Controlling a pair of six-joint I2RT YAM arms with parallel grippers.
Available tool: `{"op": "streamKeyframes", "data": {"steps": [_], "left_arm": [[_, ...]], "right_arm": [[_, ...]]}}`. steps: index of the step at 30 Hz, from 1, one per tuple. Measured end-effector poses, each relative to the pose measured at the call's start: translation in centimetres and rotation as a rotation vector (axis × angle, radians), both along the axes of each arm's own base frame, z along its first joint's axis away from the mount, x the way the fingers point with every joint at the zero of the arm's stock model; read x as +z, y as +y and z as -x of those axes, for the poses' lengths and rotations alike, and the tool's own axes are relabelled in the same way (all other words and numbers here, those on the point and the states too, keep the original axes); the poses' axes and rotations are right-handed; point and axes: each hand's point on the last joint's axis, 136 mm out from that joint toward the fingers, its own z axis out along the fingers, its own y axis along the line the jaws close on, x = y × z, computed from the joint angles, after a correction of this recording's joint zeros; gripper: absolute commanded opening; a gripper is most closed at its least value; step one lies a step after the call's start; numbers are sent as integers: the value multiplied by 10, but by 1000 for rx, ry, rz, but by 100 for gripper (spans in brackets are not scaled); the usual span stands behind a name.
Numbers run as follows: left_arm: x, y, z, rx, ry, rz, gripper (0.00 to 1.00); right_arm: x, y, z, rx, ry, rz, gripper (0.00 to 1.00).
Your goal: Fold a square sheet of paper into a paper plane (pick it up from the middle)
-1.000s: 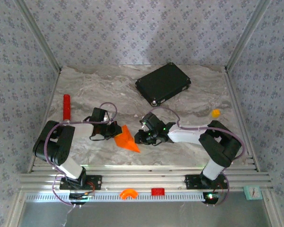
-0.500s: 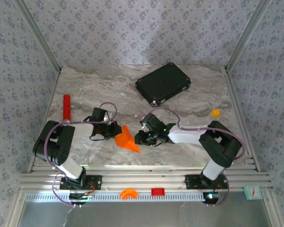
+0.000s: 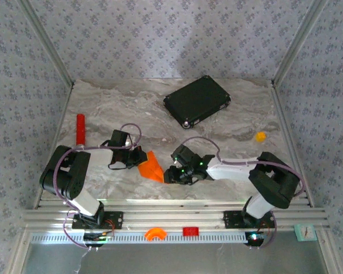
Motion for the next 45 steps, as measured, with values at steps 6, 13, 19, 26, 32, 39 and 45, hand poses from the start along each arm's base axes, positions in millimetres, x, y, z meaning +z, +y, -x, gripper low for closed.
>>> {"op": "streamKeyframes", "data": {"steps": [6, 13, 19, 26, 32, 39, 45], "left_arm": [[0, 0, 0, 0, 0, 0, 0], [0, 0, 0, 0, 0, 0, 0], [0, 0, 0, 0, 2, -1, 0], [0, -1, 0, -3, 4, -2, 0], [1, -2, 0, -6, 5, -3, 0], [1, -2, 0, -4, 5, -6, 0], [1, -2, 0, -4, 6, -7, 0]], "right_arm": [[-8, -10, 11, -18, 46, 10, 41], [-14, 0, 12, -11, 78, -21, 37], [-10, 5, 8, -20, 71, -50, 37], [-1, 12, -3, -33, 40, -100, 37], [11, 19, -19, -55, 4, -168, 37], [19, 24, -24, -52, -10, -210, 36], [-2, 4, -13, -74, 55, -61, 37]]}}
